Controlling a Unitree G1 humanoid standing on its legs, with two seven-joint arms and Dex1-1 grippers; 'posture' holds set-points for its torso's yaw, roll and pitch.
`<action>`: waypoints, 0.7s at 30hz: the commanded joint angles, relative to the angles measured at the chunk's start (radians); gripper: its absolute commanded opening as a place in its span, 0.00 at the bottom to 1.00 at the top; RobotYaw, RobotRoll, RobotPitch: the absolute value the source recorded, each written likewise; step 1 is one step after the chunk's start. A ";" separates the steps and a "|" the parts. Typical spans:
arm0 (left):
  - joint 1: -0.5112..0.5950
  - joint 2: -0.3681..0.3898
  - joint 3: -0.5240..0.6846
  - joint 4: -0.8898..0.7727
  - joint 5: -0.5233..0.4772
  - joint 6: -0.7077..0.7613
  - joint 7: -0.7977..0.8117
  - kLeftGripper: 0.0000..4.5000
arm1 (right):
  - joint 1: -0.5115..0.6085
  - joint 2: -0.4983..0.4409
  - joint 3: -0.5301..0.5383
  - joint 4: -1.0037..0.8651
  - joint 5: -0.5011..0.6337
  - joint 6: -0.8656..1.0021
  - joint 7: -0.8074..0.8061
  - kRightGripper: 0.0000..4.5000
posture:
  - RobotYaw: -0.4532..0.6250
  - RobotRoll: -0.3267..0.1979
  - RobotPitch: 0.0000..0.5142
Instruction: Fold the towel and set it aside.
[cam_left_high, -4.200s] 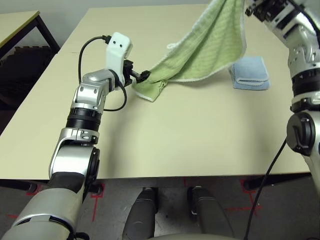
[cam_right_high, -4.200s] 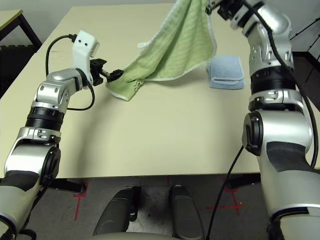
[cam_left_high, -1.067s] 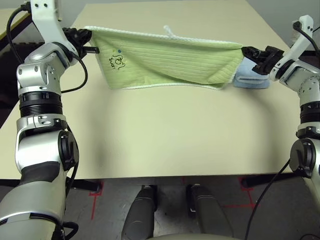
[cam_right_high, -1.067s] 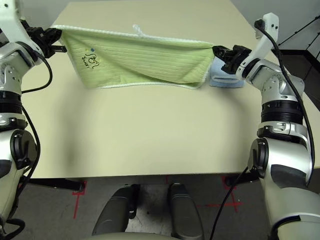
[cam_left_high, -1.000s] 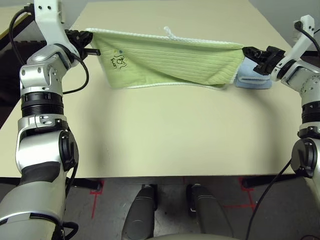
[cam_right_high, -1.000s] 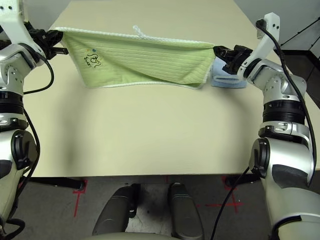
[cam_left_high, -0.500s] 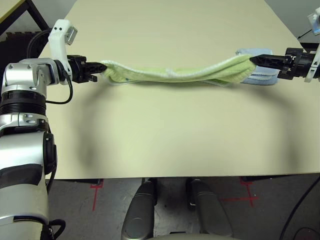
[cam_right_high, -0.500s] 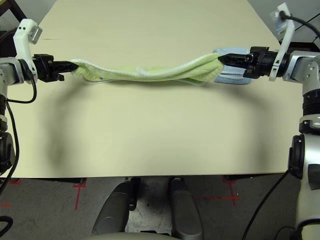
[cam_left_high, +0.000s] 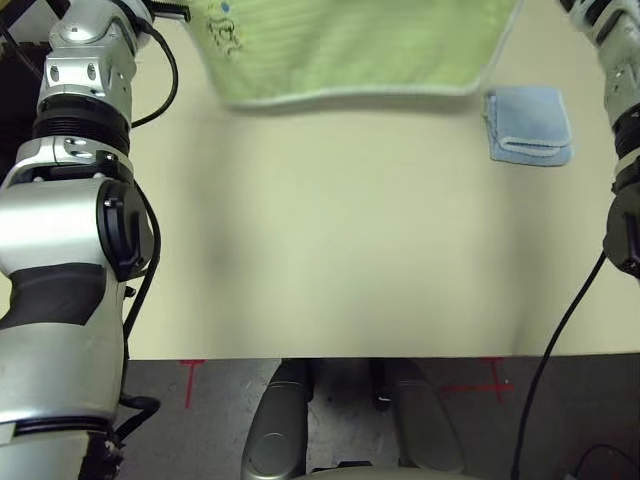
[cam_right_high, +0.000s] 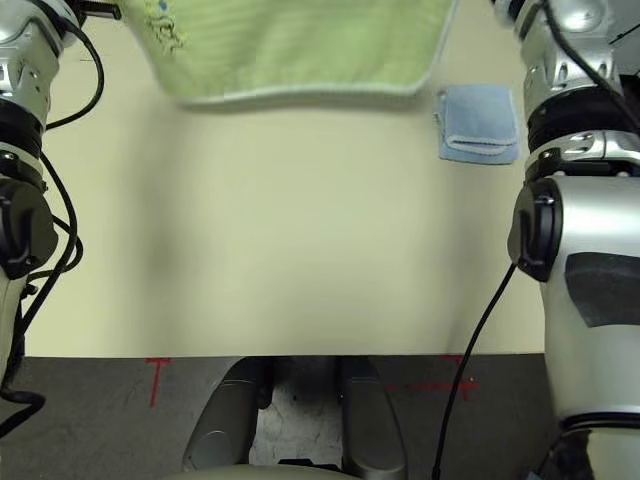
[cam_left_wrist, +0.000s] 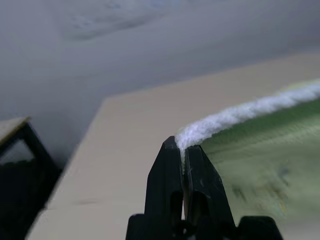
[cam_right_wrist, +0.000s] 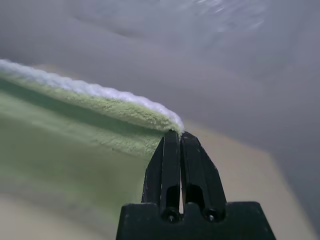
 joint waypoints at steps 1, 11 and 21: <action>0.108 0.029 -0.095 0.009 0.075 0.086 -0.311 0.00 | 0.134 -0.033 0.052 -0.022 -0.020 0.074 0.269 0.00 | 0.50 0.62 0.50; 0.169 0.146 -0.288 -0.063 0.214 0.230 -0.850 0.00 | 0.273 -0.144 0.197 -0.165 -0.112 0.211 0.662 0.00 | 0.47 0.62 0.50; 0.165 0.216 -0.350 -0.100 0.273 0.191 -1.102 0.00 | 0.273 -0.194 0.288 -0.199 -0.192 0.218 0.864 0.00 | 0.47 0.62 0.50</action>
